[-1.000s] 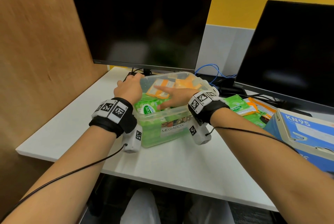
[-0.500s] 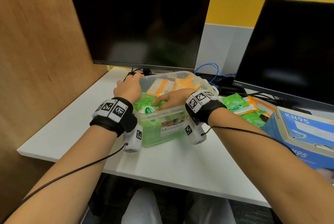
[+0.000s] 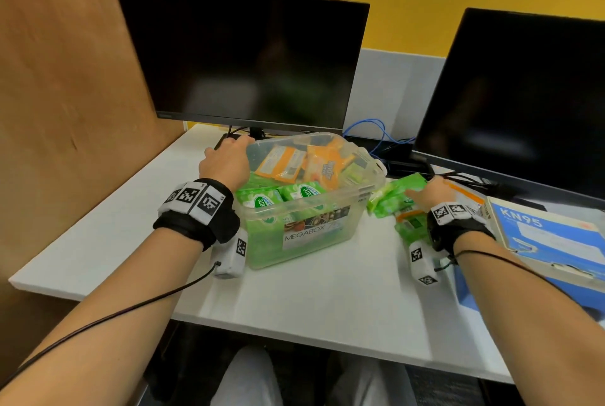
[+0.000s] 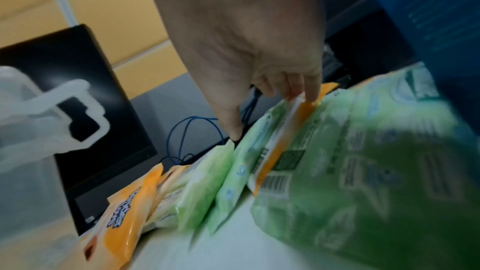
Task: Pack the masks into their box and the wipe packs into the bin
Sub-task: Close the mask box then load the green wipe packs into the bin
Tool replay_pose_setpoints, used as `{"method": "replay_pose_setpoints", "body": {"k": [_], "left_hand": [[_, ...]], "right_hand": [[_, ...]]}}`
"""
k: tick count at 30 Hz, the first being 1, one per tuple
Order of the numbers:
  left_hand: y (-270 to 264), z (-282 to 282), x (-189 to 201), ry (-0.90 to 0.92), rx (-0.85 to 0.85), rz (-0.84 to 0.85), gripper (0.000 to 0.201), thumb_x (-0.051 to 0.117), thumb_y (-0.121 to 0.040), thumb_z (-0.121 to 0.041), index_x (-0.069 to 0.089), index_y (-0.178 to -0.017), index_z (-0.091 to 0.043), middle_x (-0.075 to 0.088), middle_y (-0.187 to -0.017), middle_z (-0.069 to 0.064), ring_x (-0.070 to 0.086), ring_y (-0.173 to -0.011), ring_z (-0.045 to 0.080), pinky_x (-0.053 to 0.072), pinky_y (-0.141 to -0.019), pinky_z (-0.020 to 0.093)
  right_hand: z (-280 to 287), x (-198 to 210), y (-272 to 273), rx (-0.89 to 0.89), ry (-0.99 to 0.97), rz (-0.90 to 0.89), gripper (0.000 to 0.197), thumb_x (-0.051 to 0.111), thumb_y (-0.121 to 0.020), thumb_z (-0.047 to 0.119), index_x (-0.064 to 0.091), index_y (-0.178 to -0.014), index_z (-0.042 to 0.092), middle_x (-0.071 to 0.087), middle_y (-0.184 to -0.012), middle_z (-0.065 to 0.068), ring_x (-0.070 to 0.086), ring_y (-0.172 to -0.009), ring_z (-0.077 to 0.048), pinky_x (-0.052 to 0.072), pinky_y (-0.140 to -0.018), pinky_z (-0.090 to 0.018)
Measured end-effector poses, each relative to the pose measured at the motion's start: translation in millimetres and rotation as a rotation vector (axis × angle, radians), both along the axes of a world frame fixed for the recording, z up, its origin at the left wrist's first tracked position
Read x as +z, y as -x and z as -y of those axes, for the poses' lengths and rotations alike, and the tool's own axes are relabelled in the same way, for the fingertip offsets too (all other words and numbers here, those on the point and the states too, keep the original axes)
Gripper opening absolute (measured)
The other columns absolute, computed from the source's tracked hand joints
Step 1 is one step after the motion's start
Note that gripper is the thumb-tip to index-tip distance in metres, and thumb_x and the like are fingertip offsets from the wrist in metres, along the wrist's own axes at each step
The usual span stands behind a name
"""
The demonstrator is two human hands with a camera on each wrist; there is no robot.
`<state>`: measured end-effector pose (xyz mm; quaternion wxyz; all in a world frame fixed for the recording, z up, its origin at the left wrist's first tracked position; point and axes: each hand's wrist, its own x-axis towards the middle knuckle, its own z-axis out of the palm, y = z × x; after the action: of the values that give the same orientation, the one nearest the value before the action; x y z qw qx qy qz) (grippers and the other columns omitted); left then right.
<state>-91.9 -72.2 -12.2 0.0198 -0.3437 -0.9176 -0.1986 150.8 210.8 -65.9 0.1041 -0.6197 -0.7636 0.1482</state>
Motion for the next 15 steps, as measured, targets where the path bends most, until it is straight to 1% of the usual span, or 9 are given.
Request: {"method": "replay_pose_setpoints", "body": {"k": [3, 5, 6, 8, 9, 10, 11, 13, 15], "left_hand": [[1, 0, 0, -0.001, -0.004, -0.005, 0.055, 0.040, -0.094, -0.002, 0.035, -0.141, -0.030, 0.043, -0.138, 0.007, 0.040, -0.120, 0.038, 0.042, -0.089, 0.048], [1, 0, 0, 0.002, -0.004, -0.008, 0.054, 0.039, -0.094, -0.002, 0.036, -0.141, -0.030, 0.043, -0.139, 0.007, 0.040, -0.120, 0.037, 0.042, -0.089, 0.048], [1, 0, 0, 0.006, -0.005, -0.008, 0.054, 0.039, -0.094, -0.002, 0.035, -0.141, -0.030, 0.043, -0.139, 0.007, 0.040, -0.120, 0.037, 0.042, -0.089, 0.048], [1, -1, 0, 0.016, -0.004, -0.016, 0.055, 0.037, -0.094, -0.002, 0.035, -0.141, -0.030, 0.043, -0.138, 0.007, 0.041, -0.119, 0.037, 0.042, -0.089, 0.047], [1, -1, 1, 0.021, -0.002, -0.021, 0.055, 0.037, -0.094, -0.002, 0.035, -0.141, -0.030, 0.043, -0.138, 0.008, 0.041, -0.119, 0.038, 0.043, -0.089, 0.047], [1, -1, 0, 0.026, 0.000, -0.025, 0.055, 0.036, -0.094, -0.001, 0.035, -0.141, -0.030, 0.043, -0.138, 0.008, 0.041, -0.119, 0.038, 0.043, -0.088, 0.047], [0, -1, 0, 0.031, 0.000, -0.026, 0.055, 0.036, -0.094, -0.001, 0.035, -0.141, -0.029, 0.043, -0.139, 0.008, 0.041, -0.119, 0.038, 0.042, -0.089, 0.047], [0, -2, 0, 0.036, -0.005, -0.030, 0.055, 0.037, -0.094, -0.001, 0.035, -0.141, -0.029, 0.043, -0.139, 0.008, 0.041, -0.119, 0.038, 0.042, -0.089, 0.048], [0, -2, 1, 0.033, -0.015, -0.028, 0.055, 0.038, -0.093, -0.001, 0.035, -0.140, -0.028, 0.043, -0.138, 0.008, 0.041, -0.118, 0.038, 0.043, -0.089, 0.048]], "right_hand": [[-6, -8, 0, -0.015, -0.013, 0.179, 0.077, 0.070, -0.076, 0.055, 0.049, -0.127, 0.001, 0.057, -0.125, -0.017, 0.054, -0.115, -0.033, 0.044, -0.097, -0.038], [-8, -10, 1, -0.027, -0.012, 0.216, 0.085, 0.071, -0.070, 0.061, 0.050, -0.128, 0.003, 0.057, -0.124, -0.016, 0.055, -0.114, -0.032, 0.045, -0.098, -0.040], [-8, -11, 2, -0.021, -0.017, 0.205, 0.086, 0.071, -0.069, 0.062, 0.049, -0.130, 0.005, 0.056, -0.126, -0.016, 0.054, -0.116, -0.033, 0.045, -0.099, -0.042], [-7, -13, 4, -0.001, -0.047, 0.213, 0.084, 0.070, -0.075, 0.057, 0.043, -0.136, 0.006, 0.049, -0.135, -0.017, 0.045, -0.126, -0.034, 0.040, -0.104, -0.045], [-4, -11, 6, -0.001, -0.059, 0.222, 0.083, 0.068, -0.077, 0.056, 0.040, -0.137, 0.007, 0.044, -0.140, -0.017, 0.040, -0.130, -0.034, 0.035, -0.105, -0.047], [-2, -10, 8, 0.005, -0.054, 0.226, 0.083, 0.066, -0.078, 0.058, 0.040, -0.138, 0.007, 0.043, -0.141, -0.017, 0.038, -0.132, -0.035, 0.034, -0.106, -0.048], [1, -9, 10, 0.011, -0.040, 0.216, 0.082, 0.063, -0.078, 0.061, 0.043, -0.136, 0.007, 0.046, -0.138, -0.016, 0.041, -0.129, -0.035, 0.036, -0.104, -0.048], [1, -12, 15, 0.063, -0.011, 0.137, 0.073, 0.059, -0.080, 0.063, 0.053, -0.127, 0.006, 0.057, -0.124, -0.014, 0.055, -0.115, -0.032, 0.045, -0.094, -0.042], [-1, -14, 18, 0.065, 0.062, 0.092, 0.062, 0.064, -0.085, 0.048, 0.050, -0.126, 0.002, 0.061, -0.114, -0.015, 0.060, -0.103, -0.030, 0.050, -0.084, -0.038]]}}
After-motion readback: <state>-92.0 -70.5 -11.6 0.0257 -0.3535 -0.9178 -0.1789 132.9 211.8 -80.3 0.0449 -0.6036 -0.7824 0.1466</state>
